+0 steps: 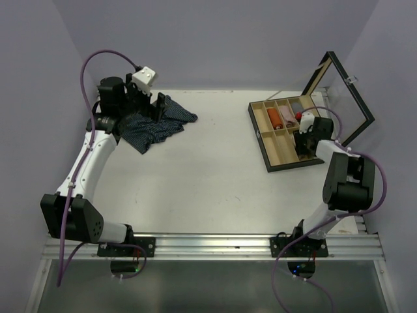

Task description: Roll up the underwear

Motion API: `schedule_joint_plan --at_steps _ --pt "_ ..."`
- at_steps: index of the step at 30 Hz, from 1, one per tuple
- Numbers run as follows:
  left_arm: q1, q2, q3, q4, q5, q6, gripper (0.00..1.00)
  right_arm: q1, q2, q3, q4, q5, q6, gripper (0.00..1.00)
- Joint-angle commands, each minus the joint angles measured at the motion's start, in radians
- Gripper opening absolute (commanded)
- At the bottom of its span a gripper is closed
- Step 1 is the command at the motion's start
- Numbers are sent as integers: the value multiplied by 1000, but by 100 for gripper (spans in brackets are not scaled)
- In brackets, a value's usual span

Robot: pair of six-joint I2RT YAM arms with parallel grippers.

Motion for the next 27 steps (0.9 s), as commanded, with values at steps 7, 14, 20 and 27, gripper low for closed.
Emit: schedule_joint_plan --at_steps 7,14,20,27 --pt "1 29 20 -12 -2 11 100 -44 58 115 -213 -112 47 21" --pt "1 32 15 -6 0 7 100 -44 38 152 -239 -77 51 42" --pt "1 40 24 -8 1 7 100 -44 33 167 -254 -51 41 53" --pt "1 45 24 -6 3 7 100 -43 1 190 -269 -61 56 54"
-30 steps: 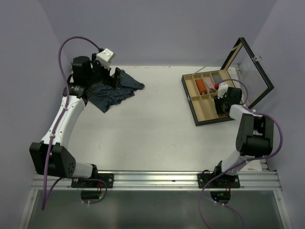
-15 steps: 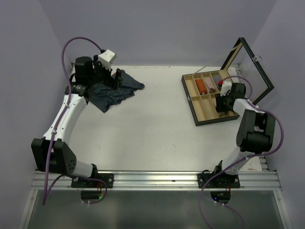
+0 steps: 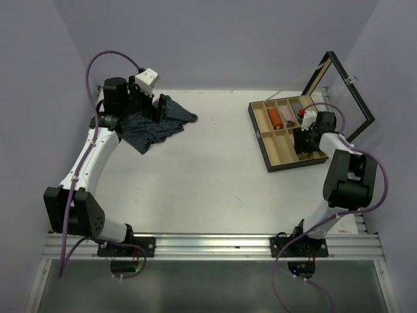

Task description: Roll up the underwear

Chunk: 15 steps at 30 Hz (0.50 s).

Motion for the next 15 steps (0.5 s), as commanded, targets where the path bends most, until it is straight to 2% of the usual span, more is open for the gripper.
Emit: schedule_joint_plan --at_steps 1,8,15 --pt "1 1 26 6 2 7 100 -10 -46 57 -40 16 14 54" --pt "3 49 75 -58 9 -22 100 -8 -78 143 -89 -47 41 52" --pt "26 116 108 -121 -60 -21 100 -1 -95 232 -152 -88 55 54"
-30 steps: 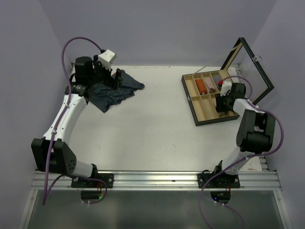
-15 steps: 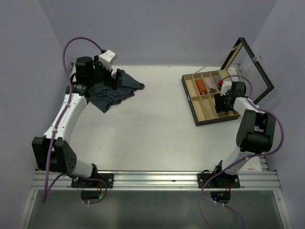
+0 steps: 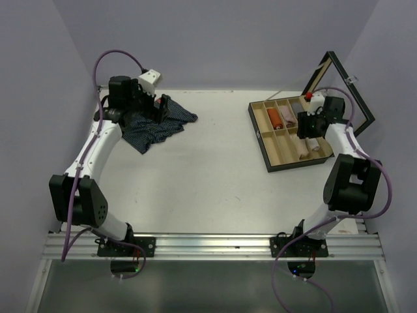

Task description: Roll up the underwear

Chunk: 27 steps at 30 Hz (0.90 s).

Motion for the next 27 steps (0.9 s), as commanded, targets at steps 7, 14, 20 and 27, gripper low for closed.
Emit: schedule_joint_plan --at_steps 7,14,20,27 --pt "62 288 155 -226 -152 142 79 118 -97 135 -132 -137 -45 53" --pt "74 458 146 -238 -186 316 59 286 -82 152 -204 -232 -34 50" --pt "74 512 52 -348 -133 481 50 330 -44 196 -236 -301 -2 47" --pt "51 431 -169 -502 -12 696 28 350 5 264 -256 -354 23 42"
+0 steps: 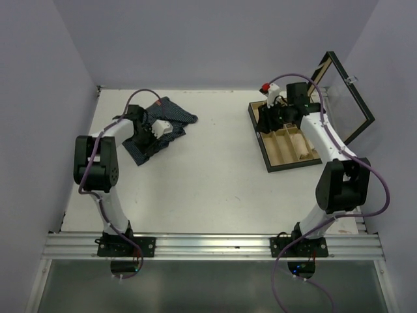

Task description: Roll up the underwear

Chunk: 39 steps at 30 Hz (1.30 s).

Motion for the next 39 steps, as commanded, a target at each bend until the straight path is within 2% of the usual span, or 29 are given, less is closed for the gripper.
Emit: schedule_joint_plan --at_steps 1,2,3,5,8,9,11,15,18,24,28,32,37,39 --pt "-27 -63 -195 -251 110 237 25 17 27 76 -33 -65 24 40" --pt "-52 -141 -237 -313 139 349 23 28 41 91 -36 -79 22 38" --pt "-70 -142 -280 -350 150 406 22 34 49 91 -40 -88 19 37" --pt "-104 -267 -378 -410 173 486 22 57 69 117 -59 -109 10 35" --pt "-125 -402 -400 -497 225 563 35 97 121 169 -103 -149 -18 34" --pt "-107 -428 -389 -522 245 572 47 108 148 181 -106 -155 -19 34" --pt "-35 -497 -324 -514 325 545 56 147 176 211 -105 -171 -19 35" --pt "111 -495 -189 -454 440 348 62 236 267 307 -125 -188 -33 37" --pt "198 -439 -115 -445 468 240 63 315 348 350 -125 -188 -38 36" --pt "306 -343 -122 -476 475 211 61 464 477 416 -108 -192 -43 36" --pt "310 -311 -168 -473 426 197 56 510 557 422 -42 -217 5 35" --pt "310 -255 -201 -422 380 161 49 520 639 441 -48 -205 25 31" --pt "280 -134 -187 -350 331 102 47 519 666 366 -69 -136 2 25" --pt "229 -75 -164 -310 324 77 47 519 660 315 -82 -136 -12 22"
